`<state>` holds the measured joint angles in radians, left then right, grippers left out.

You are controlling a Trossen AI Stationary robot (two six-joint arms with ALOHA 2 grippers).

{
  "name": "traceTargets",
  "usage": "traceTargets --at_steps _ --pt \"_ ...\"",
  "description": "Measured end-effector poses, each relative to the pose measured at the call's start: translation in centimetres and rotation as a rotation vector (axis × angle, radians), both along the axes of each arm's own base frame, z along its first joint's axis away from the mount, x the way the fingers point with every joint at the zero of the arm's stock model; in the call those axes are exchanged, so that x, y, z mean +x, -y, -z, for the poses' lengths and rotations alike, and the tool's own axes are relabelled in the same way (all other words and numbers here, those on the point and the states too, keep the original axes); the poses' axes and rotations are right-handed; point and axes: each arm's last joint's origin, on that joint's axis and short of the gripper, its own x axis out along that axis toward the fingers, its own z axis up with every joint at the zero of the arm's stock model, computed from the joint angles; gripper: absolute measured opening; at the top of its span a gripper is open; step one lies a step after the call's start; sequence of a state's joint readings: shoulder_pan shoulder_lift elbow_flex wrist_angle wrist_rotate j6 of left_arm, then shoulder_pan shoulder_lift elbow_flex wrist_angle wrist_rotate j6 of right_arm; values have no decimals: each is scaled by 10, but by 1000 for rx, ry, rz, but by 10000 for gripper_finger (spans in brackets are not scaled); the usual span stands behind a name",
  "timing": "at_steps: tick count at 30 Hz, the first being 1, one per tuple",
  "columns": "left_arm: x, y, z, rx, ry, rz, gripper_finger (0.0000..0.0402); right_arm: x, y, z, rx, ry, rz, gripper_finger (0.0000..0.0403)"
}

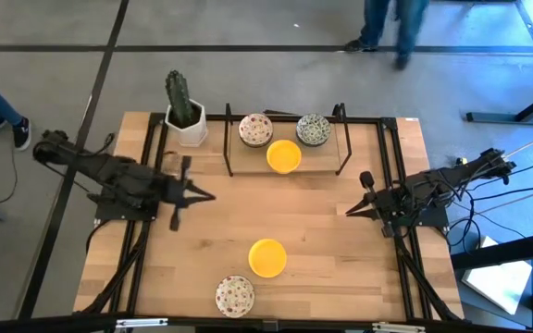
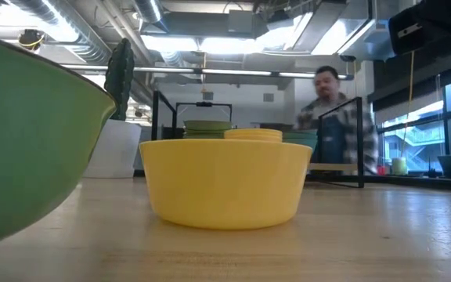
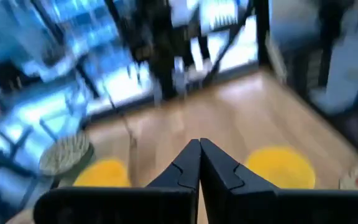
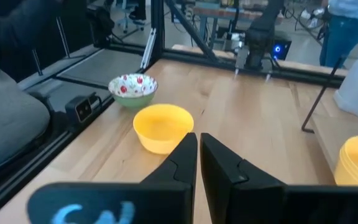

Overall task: Pick & Place Mini bowls
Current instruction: Stack the yellow bowl on top of the yellow bowls on the shelf

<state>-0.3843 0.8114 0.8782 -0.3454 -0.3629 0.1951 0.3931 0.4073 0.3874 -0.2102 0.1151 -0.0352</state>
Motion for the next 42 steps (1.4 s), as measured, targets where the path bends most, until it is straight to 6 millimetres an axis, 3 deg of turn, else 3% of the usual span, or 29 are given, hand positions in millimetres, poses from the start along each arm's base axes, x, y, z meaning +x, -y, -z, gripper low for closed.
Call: traceTargets --at_steps 4,10,16,22,26,34,38,42 --pt "-30 -18 44 -61 201 -73 2 4 -2 -3 -14 37 -7 23" --pt "-59 -32 88 -146 391 -47 2 10 -4 -3 -27 44 -10 23" --pt "-68 -36 110 -109 511 -52 1 16 -7 1 -53 21 -4 23" --pt "-63 -36 137 -86 448 -63 2 21 -8 5 -91 -2 13 23" --pt "-63 -38 138 -101 502 -93 1 24 -9 3 -81 18 16 23" --pt "-62 -50 138 29 487 -343 1 43 -13 -7 -56 -14 37 5" --pt "-63 -54 133 86 542 -330 3 70 -21 -25 -50 -148 -23 4" --pt "-62 -58 134 89 536 -313 1 113 -30 -38 -91 -328 -27 4"
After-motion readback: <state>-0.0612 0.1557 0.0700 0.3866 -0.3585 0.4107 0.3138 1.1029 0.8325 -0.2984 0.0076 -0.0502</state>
